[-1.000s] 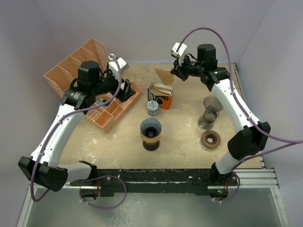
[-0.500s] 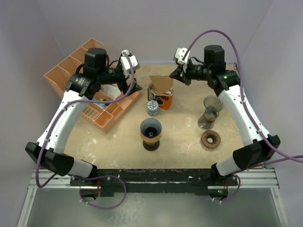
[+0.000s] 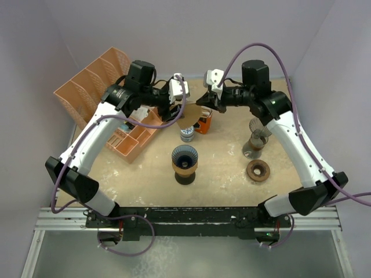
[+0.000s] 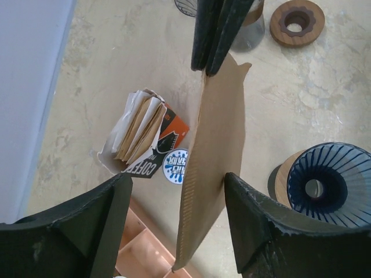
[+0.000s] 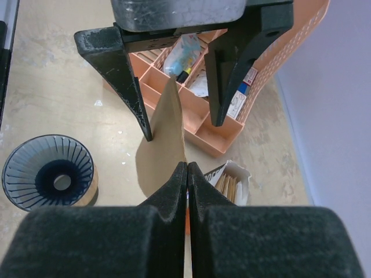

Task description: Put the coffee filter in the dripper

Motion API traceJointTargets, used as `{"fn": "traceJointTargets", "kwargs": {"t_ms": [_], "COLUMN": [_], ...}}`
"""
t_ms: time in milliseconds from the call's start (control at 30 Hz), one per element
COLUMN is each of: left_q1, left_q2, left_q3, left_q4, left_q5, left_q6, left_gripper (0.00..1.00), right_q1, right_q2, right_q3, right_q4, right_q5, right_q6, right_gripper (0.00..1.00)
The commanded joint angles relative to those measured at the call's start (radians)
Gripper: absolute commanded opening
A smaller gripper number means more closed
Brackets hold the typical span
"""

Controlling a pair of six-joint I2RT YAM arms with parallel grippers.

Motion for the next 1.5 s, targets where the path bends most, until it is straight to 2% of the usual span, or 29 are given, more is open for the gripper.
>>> {"fn": "traceJointTargets", "kwargs": {"t_ms": [0, 100, 267, 367, 467, 600, 767, 833, 867, 900, 1000, 1067, 1167, 1300, 1467], "left_q1": [0.0, 0.0, 0.0, 0.0, 0.0, 0.0, 0.0, 0.0, 0.0, 0.001, 0.002, 0.002, 0.012, 0.053, 0.108], "left_q2": [-0.019, -0.019, -0.025, -0.03, -0.029, -0.043, -0.074, -0.097, -0.11, -0.125, -0.165, -0.194, -0.255, -0.316, -0.352], "left_q3": [0.007, -0.004, -0.003, -0.004, -0.006, -0.01, -0.005, -0.001, -0.001, 0.0, 0.005, -0.003, -0.041, -0.073, -0.118], "left_q4": [-0.011, -0.012, -0.013, -0.012, -0.016, -0.014, -0.022, -0.041, -0.053, -0.064, -0.122, -0.152, -0.151, -0.119, -0.062], "left_q5": [0.075, 0.089, 0.103, 0.11, 0.116, 0.113, 0.095, 0.079, 0.067, 0.059, 0.055, 0.074, 0.128, 0.221, 0.352], "left_q6": [0.031, 0.021, 0.004, -0.005, -0.013, -0.016, -0.022, -0.008, 0.001, 0.009, 0.039, 0.048, 0.036, -0.021, -0.093], "left_gripper": [0.58, 0.47, 0.4, 0.33, 0.22, 0.01, 0.0, 0.0, 0.0, 0.0, 0.0, 0.0, 0.0, 0.0, 0.0], "right_q1": [0.002, 0.005, 0.009, 0.011, 0.011, 0.011, 0.011, 0.011, 0.011, 0.011, 0.011, 0.01, 0.009, 0.011, 0.011], "right_q2": [-0.047, -0.05, -0.057, -0.061, -0.065, -0.073, -0.085, -0.098, -0.107, -0.119, -0.158, -0.176, -0.177, -0.185, -0.189], "right_q3": [-0.015, -0.024, -0.04, -0.049, -0.058, -0.065, -0.065, -0.071, -0.076, -0.082, -0.119, -0.14, -0.143, -0.175, -0.215], "right_q4": [0.028, 0.028, 0.021, 0.022, 0.024, 0.038, 0.062, 0.089, 0.11, 0.122, 0.163, 0.186, 0.199, 0.294, 0.445], "right_q5": [-0.033, -0.035, -0.031, -0.025, -0.027, -0.028, -0.038, -0.05, -0.07, -0.071, -0.082, -0.112, -0.181, -0.246, -0.336], "right_q6": [-0.008, -0.008, -0.027, -0.037, -0.042, -0.042, -0.025, -0.013, -0.008, -0.004, 0.003, 0.003, -0.006, 0.04, 0.128], "right_gripper": [0.0, 0.0, 0.0, 0.0, 0.0, 0.0, 0.0, 0.11, 0.22, 0.28, 0.38, 0.51, 0.63, 0.65, 0.58]}}
